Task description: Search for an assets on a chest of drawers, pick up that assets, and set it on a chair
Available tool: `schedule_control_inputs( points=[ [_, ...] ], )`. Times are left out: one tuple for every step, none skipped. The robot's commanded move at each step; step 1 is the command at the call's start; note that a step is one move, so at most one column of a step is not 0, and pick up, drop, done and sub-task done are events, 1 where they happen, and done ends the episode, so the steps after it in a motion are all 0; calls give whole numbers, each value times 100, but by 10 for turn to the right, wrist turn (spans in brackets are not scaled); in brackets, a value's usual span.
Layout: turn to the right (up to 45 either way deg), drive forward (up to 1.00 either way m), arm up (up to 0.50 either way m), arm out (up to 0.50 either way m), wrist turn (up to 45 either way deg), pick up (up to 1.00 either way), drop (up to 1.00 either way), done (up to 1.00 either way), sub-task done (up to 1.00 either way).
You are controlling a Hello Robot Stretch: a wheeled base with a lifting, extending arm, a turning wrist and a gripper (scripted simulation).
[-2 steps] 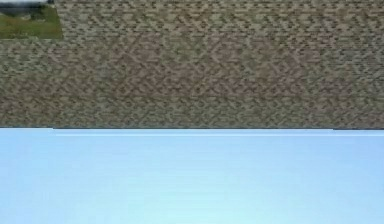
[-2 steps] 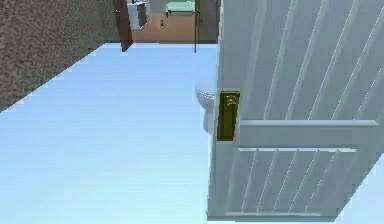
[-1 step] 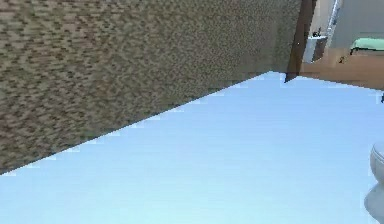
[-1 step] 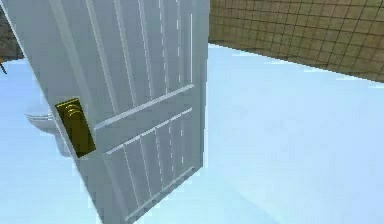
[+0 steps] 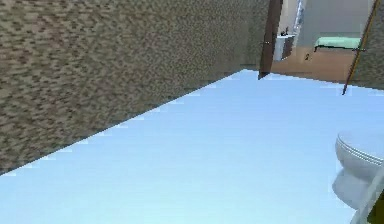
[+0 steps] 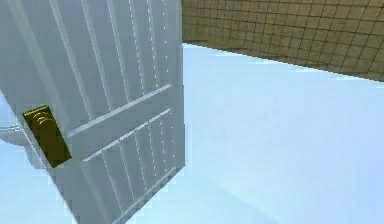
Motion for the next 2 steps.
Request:
schedule_control_inputs(
  points=[
    [0, 70, 0, 0, 0, 0, 0, 0, 0],
    [300, 0, 0, 0, 0, 0, 0, 0, 0]
  ],
)
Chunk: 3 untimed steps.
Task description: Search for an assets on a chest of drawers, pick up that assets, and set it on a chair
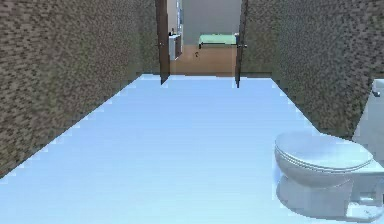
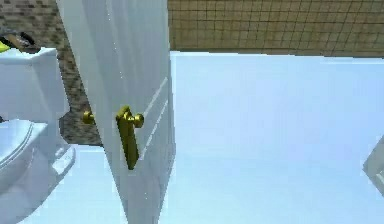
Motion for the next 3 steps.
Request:
schedule_control_inputs(
  points=[
    [0, 100, 0, 0, 0, 0, 0, 0, 0],
    [0, 100, 0, 0, 0, 0, 0, 0, 0],
    [0, 100, 0, 0, 0, 0, 0, 0, 0]
  ],
)
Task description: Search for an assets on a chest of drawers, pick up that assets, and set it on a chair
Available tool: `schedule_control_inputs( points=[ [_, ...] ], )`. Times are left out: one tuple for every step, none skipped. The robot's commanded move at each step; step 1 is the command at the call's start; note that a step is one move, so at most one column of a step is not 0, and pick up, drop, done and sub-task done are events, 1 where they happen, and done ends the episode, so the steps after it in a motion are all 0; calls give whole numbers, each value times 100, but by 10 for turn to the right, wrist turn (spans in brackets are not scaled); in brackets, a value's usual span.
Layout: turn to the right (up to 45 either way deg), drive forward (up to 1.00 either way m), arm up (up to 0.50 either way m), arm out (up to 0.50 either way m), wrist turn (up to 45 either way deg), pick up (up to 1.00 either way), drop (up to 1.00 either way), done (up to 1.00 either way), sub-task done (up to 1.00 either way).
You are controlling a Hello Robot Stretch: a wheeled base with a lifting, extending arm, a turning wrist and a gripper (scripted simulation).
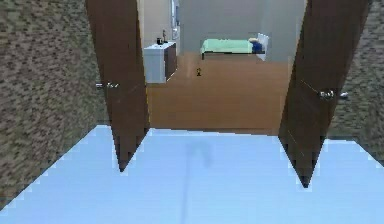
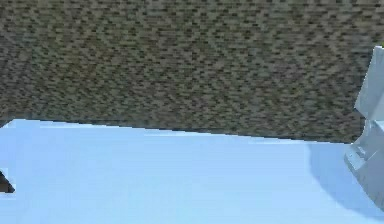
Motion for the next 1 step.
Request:
schedule_control_inputs(
  points=[
    [0, 100, 0, 0, 0, 0, 0, 0, 0]
  ],
)
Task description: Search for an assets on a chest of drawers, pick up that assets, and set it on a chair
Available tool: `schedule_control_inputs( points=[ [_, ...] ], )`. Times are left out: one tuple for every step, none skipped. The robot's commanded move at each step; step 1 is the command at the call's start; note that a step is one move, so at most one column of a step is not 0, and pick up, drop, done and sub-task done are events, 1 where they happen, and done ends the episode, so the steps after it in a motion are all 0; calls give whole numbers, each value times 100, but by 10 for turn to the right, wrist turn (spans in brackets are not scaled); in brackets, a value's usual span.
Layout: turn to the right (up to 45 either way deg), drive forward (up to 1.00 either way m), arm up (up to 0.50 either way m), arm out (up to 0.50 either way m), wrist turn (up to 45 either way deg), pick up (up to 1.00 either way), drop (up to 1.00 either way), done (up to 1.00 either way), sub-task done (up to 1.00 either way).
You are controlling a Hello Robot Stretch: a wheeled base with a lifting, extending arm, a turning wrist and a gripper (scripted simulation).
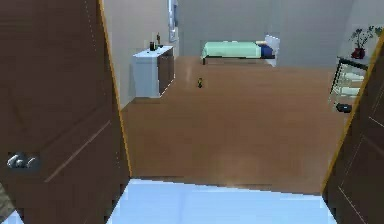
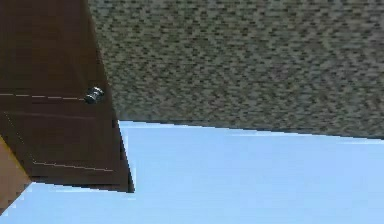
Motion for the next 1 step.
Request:
schedule_control_inputs(
  points=[
    [0, 100, 0, 0, 0, 0, 0, 0, 0]
  ],
)
